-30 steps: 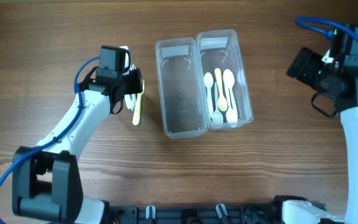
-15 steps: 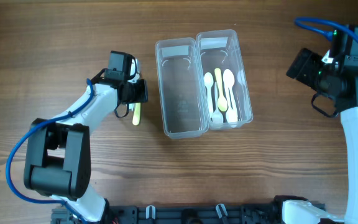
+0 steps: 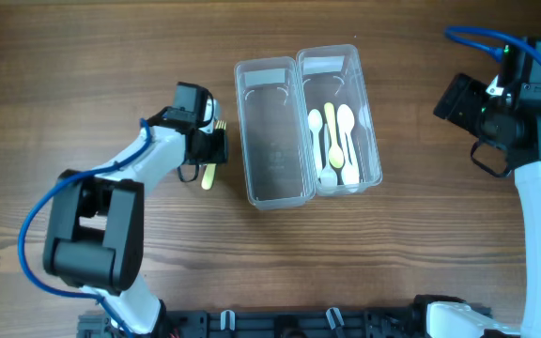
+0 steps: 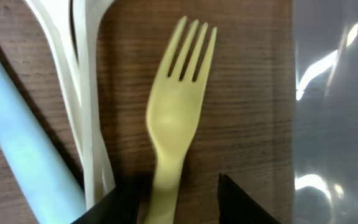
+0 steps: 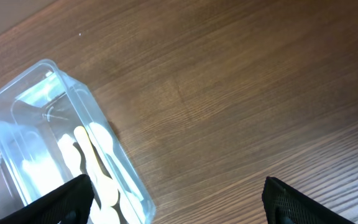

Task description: Pack container

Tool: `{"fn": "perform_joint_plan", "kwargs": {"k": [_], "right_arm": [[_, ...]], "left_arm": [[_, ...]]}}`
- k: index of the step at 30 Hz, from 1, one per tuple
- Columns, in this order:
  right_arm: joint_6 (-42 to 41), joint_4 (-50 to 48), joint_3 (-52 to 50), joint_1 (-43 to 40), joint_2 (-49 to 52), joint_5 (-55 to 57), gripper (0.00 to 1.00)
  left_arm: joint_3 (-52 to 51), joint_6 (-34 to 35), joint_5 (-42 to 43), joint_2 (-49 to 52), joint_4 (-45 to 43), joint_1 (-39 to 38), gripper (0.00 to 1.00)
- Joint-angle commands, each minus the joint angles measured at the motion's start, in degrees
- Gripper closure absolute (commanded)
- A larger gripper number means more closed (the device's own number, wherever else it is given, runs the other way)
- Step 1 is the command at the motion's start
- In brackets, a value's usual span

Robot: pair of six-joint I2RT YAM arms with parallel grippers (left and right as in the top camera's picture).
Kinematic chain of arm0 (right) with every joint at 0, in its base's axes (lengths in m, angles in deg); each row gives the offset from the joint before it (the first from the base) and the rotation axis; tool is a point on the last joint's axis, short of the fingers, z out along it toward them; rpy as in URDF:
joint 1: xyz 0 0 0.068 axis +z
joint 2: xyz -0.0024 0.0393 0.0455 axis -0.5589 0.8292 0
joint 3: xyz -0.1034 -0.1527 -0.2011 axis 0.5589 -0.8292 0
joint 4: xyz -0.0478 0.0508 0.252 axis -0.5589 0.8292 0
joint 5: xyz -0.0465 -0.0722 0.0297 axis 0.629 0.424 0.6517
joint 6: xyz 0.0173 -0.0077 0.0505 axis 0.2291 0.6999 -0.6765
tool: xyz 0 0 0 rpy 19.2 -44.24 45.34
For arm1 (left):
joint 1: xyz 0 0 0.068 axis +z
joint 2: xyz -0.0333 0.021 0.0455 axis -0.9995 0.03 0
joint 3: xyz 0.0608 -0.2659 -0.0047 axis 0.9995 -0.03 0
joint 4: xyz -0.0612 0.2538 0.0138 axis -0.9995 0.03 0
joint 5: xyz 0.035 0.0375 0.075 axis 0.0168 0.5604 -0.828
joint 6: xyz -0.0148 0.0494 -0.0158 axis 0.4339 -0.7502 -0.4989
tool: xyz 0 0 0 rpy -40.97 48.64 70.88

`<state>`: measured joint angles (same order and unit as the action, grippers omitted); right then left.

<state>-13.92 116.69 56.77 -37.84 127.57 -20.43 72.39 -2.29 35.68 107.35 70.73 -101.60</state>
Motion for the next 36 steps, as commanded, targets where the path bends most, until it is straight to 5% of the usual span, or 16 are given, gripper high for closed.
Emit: {"fn": "perform_joint_plan", "kwargs": {"k": [1, 4, 12, 20, 25, 36], "right_arm": [[0.4, 0.6, -0.2, -0.3, 0.5, -0.5, 0.14], [0.4, 0.6, -0.2, -0.3, 0.5, -0.5, 0.14], [0.4, 0.6, -0.2, -0.3, 0.5, -0.5, 0.14], [0.4, 0.4, -0.2, -0.3, 0.5, -2.0, 0.2], [0.4, 0.4, -0.2, -0.3, 0.5, -2.4, 0.21], [0.4, 0.5, -0.2, -0.3, 0.5, -4.6, 0.25]], "left_arm": [[0.2, -1.4, -3.5, 2.4, 0.1, -0.8, 0.58], [0.2, -1.3, -3.5, 2.7, 0.3, -0.8, 0.59], [0.2, -1.3, -3.5, 2.7, 0.9, -0.8, 0.88], [0.3, -7.3, -3.8, 2.7, 3.4, -0.8, 0.77], [0.3, -7.3, -4.6, 2.7, 5.5, -0.8, 0.96], [10.0, -6.0, -4.5, -1.4, 16.9, -0.9, 0.96]]}}
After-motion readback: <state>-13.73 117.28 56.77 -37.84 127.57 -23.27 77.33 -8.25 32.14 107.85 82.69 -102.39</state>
